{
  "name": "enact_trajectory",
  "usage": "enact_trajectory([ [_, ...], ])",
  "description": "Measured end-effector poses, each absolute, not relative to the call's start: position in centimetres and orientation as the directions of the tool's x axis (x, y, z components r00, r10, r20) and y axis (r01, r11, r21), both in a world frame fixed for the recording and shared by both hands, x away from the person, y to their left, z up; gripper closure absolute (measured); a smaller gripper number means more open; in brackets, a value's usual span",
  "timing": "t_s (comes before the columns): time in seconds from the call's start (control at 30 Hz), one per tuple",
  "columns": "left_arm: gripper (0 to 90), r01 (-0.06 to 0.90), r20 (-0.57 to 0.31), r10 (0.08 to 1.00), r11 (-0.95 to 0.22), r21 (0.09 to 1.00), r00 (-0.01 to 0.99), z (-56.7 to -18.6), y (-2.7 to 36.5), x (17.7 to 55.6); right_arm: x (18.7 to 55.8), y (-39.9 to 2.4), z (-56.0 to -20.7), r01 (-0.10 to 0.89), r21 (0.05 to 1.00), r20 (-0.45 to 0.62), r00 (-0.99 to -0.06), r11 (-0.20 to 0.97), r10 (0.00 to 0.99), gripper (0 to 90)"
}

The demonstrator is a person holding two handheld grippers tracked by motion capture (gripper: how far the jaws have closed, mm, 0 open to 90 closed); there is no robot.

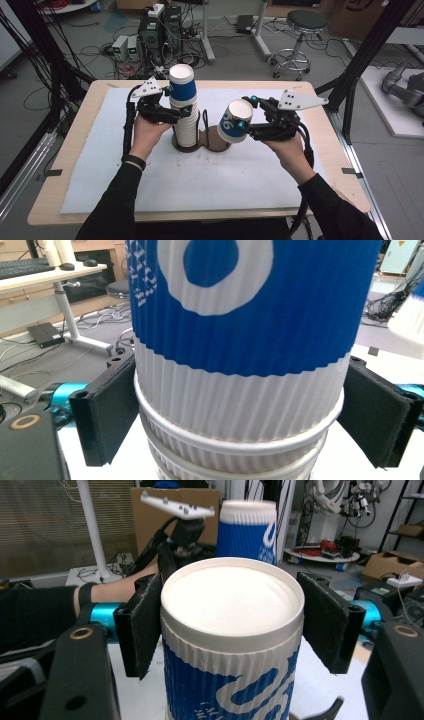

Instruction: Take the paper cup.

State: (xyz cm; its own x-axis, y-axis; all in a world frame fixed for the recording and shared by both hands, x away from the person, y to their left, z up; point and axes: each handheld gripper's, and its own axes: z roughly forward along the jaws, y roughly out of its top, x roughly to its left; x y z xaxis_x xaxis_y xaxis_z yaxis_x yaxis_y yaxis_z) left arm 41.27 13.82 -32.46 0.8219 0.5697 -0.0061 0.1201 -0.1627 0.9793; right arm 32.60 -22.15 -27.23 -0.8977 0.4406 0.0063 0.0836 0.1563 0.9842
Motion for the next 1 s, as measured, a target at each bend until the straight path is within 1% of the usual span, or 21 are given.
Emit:
enact_trajectory([
  [0.13, 11.3, 0.121, -0.007, 0.571, -0.162, 0.979, 0.821, -32.5, 13.8, 41.3, 32.2, -22.5, -28.7, 0.095, 0.981, 0.010, -0.896, 0.168, 0.445, 31.0],
  [0.37, 11.3, 0.123, -0.010, 0.574, -0.159, 0.979, 0.819, -32.5, 13.8, 41.3, 31.4, -23.3, -30.9, 0.123, 0.982, 0.044, -0.890, 0.147, 0.453, 31.0],
  [0.43, 11.3, 0.124, -0.010, 0.575, -0.159, 0.979, 0.818, -32.5, 13.8, 41.3, 31.2, -23.4, -31.5, 0.125, 0.979, 0.038, -0.887, 0.159, 0.461, 31.0],
  [0.8, 11.3, 0.123, -0.009, 0.575, -0.159, 0.980, 0.818, -32.4, 13.8, 41.3, 30.9, -23.6, -34.1, 0.163, 0.969, 0.060, -0.883, 0.184, 0.465, 30.9],
  [1.0, 11.3, 0.119, -0.002, 0.584, -0.163, 0.979, 0.812, -32.4, 13.8, 41.2, 31.0, -23.4, -34.6, 0.179, 0.964, 0.071, -0.885, 0.195, 0.460, 30.9],
])
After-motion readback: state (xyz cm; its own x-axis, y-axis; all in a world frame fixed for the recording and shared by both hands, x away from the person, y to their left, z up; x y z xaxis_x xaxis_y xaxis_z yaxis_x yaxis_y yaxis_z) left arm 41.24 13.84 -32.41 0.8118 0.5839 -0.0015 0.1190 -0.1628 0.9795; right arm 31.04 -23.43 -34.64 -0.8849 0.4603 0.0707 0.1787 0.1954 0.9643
